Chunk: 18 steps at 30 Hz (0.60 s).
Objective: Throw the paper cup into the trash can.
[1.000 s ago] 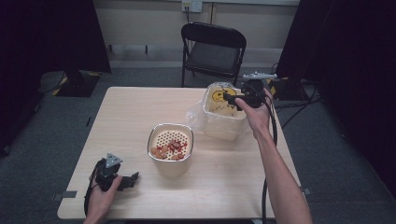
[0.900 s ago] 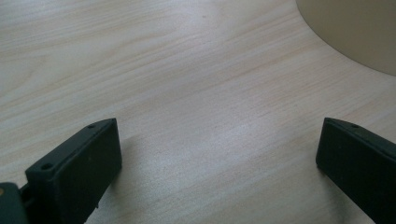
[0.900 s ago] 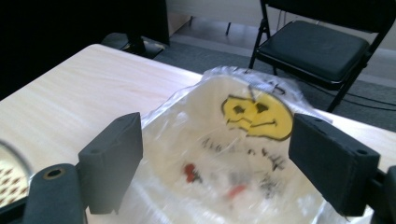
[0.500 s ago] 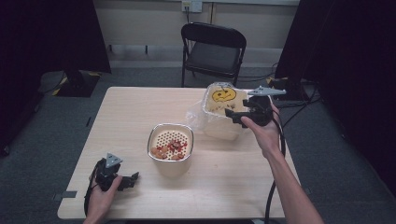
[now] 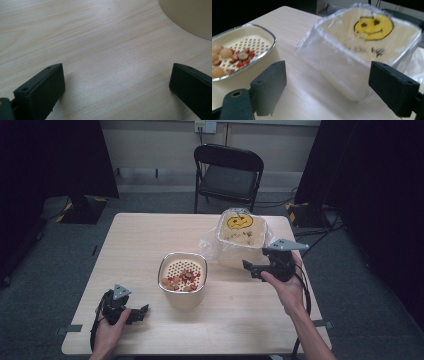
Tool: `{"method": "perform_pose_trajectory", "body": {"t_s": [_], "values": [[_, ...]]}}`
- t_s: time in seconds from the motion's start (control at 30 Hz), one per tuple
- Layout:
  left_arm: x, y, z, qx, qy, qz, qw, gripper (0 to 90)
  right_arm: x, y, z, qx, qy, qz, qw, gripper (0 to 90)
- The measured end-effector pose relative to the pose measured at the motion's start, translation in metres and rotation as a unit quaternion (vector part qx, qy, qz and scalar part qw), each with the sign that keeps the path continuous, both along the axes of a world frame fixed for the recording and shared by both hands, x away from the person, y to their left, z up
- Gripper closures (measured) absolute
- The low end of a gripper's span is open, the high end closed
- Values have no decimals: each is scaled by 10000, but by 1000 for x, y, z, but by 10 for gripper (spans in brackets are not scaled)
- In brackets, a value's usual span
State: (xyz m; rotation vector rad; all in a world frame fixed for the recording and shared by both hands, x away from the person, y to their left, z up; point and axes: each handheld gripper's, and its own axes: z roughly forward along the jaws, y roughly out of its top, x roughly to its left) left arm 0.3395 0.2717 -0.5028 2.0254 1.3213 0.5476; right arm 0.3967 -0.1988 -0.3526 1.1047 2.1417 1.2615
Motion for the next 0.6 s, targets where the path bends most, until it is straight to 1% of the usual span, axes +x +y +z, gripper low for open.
{"method": "perform_pose_trajectory", "body": {"t_s": [0.07,0.1,0.13,0.2,0.23,0.27,0.3,0.33,0.37,0.43,0.47,0.53,0.6], "values": [[0,0,0,0,0,-1,10000,0,-7,-2,-10,6,27,-40,10000,147],[0,0,0,2,1,-1,10000,0,-11,-5,-20,53,120,-61,9999,146],[0,0,0,-8,4,-1,10000,0,-11,-5,-20,53,120,-61,9999,146],[0,0,0,-1,1,-2,10000,0,-15,-8,-32,25,188,-89,9998,147],[0,0,0,-3,0,0,10000,0,-17,-9,-35,15,222,-116,9997,147],[0,0,0,0,2,-3,10000,0,-20,-11,-45,-5,300,-168,9994,147],[0,0,0,-1,1,-2,10000,0,-21,-12,-50,-68,324,-159,9993,147],[0,0,0,-1,1,-2,10000,0,-21,-12,-50,-68,324,-159,9993,147],[0,0,0,2,0,-1,10000,0,-22,-14,-55,-71,349,-192,9992,149],[0,0,0,-2,2,-2,10000,0,-24,-18,-63,-65,413,-222,9989,196],[0,0,0,-5,3,2,10000,0,-25,-19,-68,-80,445,-238,9987,188],[0,0,0,2,1,-1,10000,0,-25,-23,-79,-171,581,-293,9977,141],[0,0,0,-1,2,-2,10000,0,-26,-26,-90,-229,674,-364,9968,142]]}}
